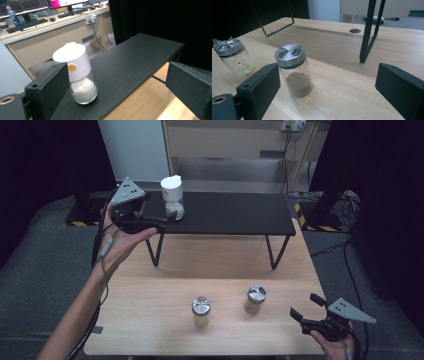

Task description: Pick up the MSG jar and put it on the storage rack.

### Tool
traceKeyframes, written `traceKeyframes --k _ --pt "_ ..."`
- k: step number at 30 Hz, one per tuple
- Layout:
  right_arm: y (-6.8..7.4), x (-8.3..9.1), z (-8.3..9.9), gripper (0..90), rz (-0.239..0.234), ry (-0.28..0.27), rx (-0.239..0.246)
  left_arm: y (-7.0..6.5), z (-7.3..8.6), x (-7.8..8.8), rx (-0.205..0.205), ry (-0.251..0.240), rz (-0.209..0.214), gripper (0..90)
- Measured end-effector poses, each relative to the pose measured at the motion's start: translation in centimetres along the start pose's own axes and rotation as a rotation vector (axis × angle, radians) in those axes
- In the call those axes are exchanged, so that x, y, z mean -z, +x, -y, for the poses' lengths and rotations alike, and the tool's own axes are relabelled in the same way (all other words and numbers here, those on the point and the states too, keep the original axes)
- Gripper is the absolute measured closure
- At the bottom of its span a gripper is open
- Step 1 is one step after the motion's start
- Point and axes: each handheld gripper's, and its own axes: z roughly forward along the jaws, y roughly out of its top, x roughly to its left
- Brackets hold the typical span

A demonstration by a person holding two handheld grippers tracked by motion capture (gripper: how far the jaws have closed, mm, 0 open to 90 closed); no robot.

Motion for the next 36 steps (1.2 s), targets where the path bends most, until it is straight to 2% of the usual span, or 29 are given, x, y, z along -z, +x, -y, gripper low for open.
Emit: traceKeyframes --k 4,7,9,15,21,28,32,36 --pt "0.0 0.0 0.0 6.3 0.001 0.001 0.0 -0.2 1.1 0.8 0.006 -0.006 0.017 4.2" --pt "0.0 0.0 0.0 6.3 0.001 0.002 0.001 -0.4 2.3 1.4 0.026 -0.027 0.041 4.2" --pt "0.0 0.0 0.0 6.3 0.001 0.002 0.0 -0.7 2.9 1.6 0.021 -0.031 0.044 4.1" --pt "0.1 0.0 0.0 6.3 0.001 0.002 0.005 -1.0 4.9 2.5 0.04 -0.047 0.067 4.1" --pt "0.1 0.0 -0.1 6.3 0.001 0.004 0.004 -1.5 7.3 3.5 0.027 -0.067 0.069 4.2" --pt "0.1 0.0 -0.1 6.2 0.002 0.005 0.004 -2.0 9.7 4.3 0.034 -0.091 0.081 4.3" --pt "0.1 0.0 -0.1 6.2 0.003 0.005 0.004 -2.5 10.8 4.8 0.027 -0.084 0.075 4.3" --pt "0.1 -0.1 -0.1 6.2 0.002 0.005 0.005 -2.9 12.2 5.3 0.048 -0.085 0.08 4.2"
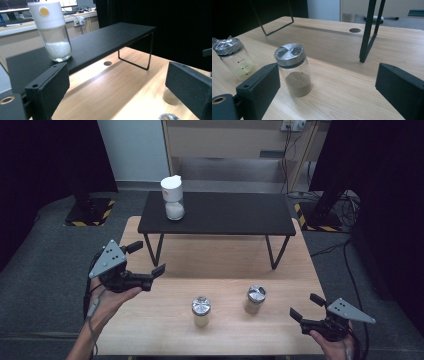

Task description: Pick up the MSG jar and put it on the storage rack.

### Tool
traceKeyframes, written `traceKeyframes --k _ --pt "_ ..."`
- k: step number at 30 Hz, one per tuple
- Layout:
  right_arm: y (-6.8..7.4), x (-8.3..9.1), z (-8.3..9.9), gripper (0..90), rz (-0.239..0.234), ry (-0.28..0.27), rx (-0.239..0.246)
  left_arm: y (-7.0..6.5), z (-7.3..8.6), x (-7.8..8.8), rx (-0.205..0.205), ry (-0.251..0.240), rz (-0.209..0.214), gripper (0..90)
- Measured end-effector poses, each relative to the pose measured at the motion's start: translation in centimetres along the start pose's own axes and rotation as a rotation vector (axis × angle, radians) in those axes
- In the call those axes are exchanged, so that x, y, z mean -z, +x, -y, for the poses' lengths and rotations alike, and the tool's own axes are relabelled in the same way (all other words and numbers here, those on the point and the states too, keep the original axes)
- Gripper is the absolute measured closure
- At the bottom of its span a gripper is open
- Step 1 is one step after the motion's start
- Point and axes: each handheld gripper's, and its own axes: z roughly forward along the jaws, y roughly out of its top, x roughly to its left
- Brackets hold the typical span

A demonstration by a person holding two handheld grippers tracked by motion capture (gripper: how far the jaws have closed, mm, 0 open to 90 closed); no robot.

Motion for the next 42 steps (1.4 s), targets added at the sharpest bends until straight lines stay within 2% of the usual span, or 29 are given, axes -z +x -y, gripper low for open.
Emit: traceKeyframes --k 17,23,35,42 --pt "0.1 0.0 0.0 6.2 0.002 0.002 0.004 -0.3 4.5 2.0 0.05 0.036 -0.019 4.3" --pt "0.1 -0.1 -0.1 6.2 0.003 0.004 0.002 -0.3 6.5 2.3 0.057 0.039 -0.044 4.4" --pt "0.1 -0.1 -0.1 6.1 0.002 0.005 0.003 -0.1 8.6 2.2 0.084 0.089 -0.053 4.5" --pt "0.1 -0.1 0.0 6.1 0.001 0.003 0.0 0.0 9.8 2.3 0.104 0.101 -0.037 4.5"
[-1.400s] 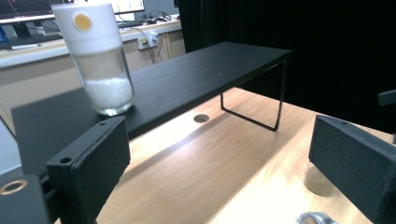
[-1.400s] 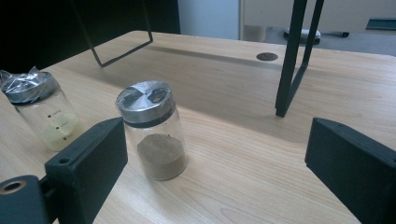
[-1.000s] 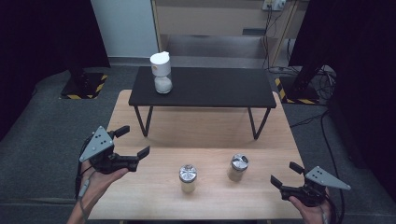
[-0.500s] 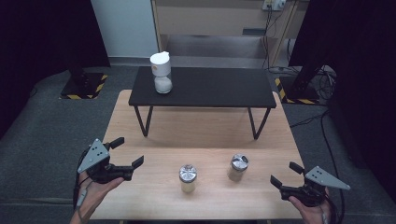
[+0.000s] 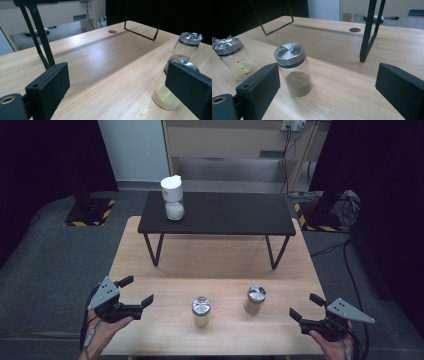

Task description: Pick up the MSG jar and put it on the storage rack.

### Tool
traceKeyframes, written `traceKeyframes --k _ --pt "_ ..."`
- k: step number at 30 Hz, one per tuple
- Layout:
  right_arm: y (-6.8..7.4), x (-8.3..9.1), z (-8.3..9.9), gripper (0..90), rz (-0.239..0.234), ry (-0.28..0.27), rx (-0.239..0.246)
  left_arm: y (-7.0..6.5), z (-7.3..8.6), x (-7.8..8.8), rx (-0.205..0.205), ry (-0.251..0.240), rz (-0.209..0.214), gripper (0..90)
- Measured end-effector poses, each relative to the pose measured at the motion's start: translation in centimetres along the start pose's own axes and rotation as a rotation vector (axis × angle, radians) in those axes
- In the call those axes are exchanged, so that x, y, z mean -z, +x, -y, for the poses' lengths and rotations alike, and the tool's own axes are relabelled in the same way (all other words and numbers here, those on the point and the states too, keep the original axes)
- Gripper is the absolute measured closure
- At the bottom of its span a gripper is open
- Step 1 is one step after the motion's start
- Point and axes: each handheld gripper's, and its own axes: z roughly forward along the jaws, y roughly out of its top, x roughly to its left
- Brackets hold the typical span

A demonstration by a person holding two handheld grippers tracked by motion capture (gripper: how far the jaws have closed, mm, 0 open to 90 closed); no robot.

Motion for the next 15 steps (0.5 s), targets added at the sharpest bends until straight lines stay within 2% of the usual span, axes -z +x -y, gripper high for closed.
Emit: traceKeyframes --k 10,15 --pt "0.0 0.0 0.0 6.1 -0.001 0.001 0.0 0.5 1.8 0.0 0.009 0.001 0.037 4.5" --pt "0.0 0.0 0.0 6.1 -0.001 0.002 0.006 0.7 2.6 0.1 0.016 -0.021 0.044 4.5"
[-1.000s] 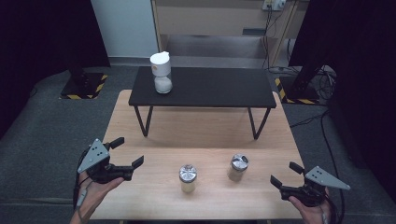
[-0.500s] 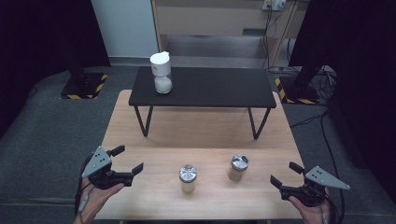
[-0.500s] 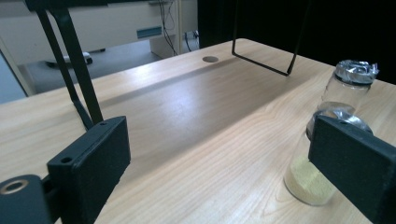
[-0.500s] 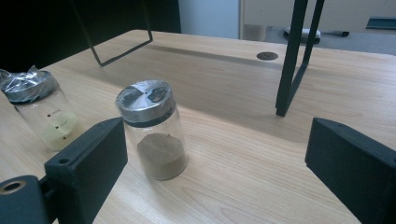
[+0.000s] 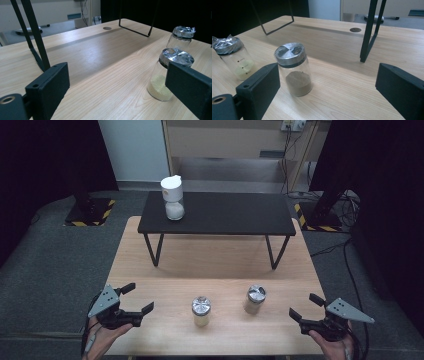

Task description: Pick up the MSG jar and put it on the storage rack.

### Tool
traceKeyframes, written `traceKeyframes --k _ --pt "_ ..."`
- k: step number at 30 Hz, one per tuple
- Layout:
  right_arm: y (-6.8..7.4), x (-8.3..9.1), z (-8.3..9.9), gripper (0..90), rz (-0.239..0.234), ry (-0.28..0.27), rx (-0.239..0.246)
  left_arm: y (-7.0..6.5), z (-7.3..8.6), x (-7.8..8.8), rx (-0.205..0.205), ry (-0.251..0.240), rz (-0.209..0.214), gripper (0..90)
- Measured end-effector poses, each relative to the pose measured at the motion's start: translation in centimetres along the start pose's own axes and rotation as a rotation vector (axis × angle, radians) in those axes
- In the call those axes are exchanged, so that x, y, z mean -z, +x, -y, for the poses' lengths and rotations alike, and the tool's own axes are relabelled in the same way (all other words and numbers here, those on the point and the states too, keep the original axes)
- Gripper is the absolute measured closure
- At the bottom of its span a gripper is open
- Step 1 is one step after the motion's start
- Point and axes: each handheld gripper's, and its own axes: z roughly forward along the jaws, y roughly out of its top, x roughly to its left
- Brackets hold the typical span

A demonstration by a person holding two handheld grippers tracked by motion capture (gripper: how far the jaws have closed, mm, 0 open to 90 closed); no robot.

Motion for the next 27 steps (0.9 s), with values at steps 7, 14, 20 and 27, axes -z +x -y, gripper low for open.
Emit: traceKeyframes --k 7,14,20,27 --pt "0.0 0.0 0.0 6.1 -0.004 -0.001 0.003 0.4 0.8 0.3 0.003 -0.015 0.018 4.5" --pt "0.0 -0.1 0.0 6.1 -0.004 0.0 0.001 0.9 1.2 0.4 0.016 -0.023 0.029 4.1" --pt "-0.1 -0.1 0.0 6.1 -0.009 0.0 0.0 1.0 1.4 0.3 0.016 -0.018 0.026 3.6" --pt "0.0 -0.1 0.0 6.1 -0.012 0.003 0.005 0.9 1.3 0.4 0.008 -0.009 0.015 3.1"
